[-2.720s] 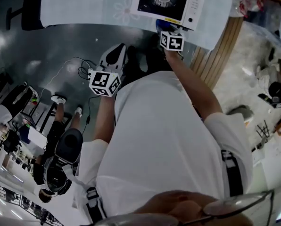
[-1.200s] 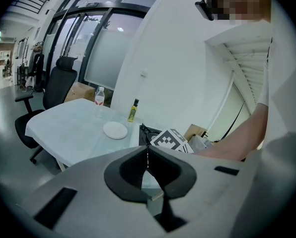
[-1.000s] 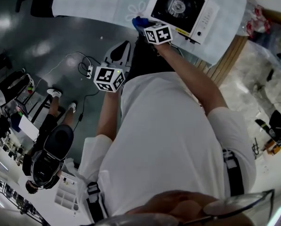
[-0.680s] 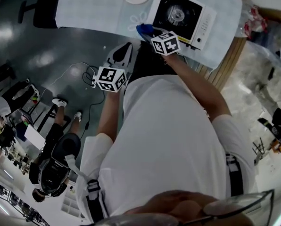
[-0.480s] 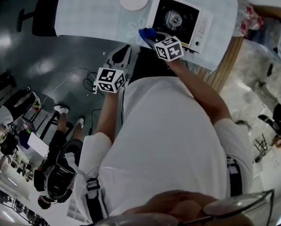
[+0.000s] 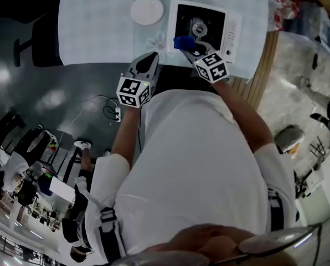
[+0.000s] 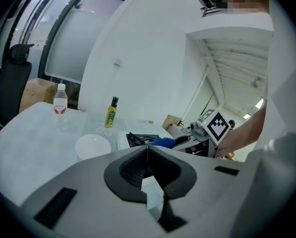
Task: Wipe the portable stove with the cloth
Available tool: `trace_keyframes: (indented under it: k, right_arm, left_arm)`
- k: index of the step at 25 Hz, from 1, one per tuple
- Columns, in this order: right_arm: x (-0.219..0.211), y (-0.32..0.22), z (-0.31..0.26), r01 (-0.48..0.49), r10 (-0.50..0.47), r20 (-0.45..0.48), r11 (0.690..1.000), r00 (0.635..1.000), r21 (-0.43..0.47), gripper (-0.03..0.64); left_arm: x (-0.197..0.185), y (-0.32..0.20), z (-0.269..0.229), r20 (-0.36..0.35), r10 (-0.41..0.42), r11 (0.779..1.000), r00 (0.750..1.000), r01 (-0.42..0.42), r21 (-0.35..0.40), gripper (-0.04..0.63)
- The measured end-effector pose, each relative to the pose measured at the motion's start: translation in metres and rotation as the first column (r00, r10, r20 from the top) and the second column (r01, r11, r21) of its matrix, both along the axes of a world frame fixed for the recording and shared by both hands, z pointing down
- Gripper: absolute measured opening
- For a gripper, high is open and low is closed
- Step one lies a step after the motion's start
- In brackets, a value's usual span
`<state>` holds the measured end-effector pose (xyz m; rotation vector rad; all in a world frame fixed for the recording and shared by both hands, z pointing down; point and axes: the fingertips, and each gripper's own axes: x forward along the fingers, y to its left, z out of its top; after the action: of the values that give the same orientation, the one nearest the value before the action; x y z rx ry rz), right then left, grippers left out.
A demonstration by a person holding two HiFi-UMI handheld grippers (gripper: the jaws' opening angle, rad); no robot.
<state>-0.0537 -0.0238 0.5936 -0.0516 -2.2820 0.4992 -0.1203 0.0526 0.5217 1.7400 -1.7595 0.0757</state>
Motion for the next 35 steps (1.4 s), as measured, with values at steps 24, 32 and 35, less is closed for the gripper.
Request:
trace_keyframes:
  k: [24, 32, 35]
  right_arm:
    - [0.096, -0.132, -0.009, -0.365, 0.386, -0.052, 0.901, 0.921, 0.235, 0.149]
    - [0.123, -0.16, -0.004, -0.372, 0.4, -0.056, 0.887, 0.915, 0.273, 0.15]
    - [0.134, -0.177, 0.002, -0.379, 0.412, -0.065, 0.88, 0.909, 0.285, 0.15]
  left_arm:
    - [0.014, -0.098, 0.015, -0.075, 0.317, 0.947, 0.946, -0.319, -0.024, 0.035]
    - [0.031, -0.116, 0.02, -0.076, 0.272, 0.958, 0.959, -0.277, -0.066, 0.035]
    - [0.039, -0.124, 0.021, -0.053, 0.275, 0.957, 0.96, -0.278, -0.078, 0.035]
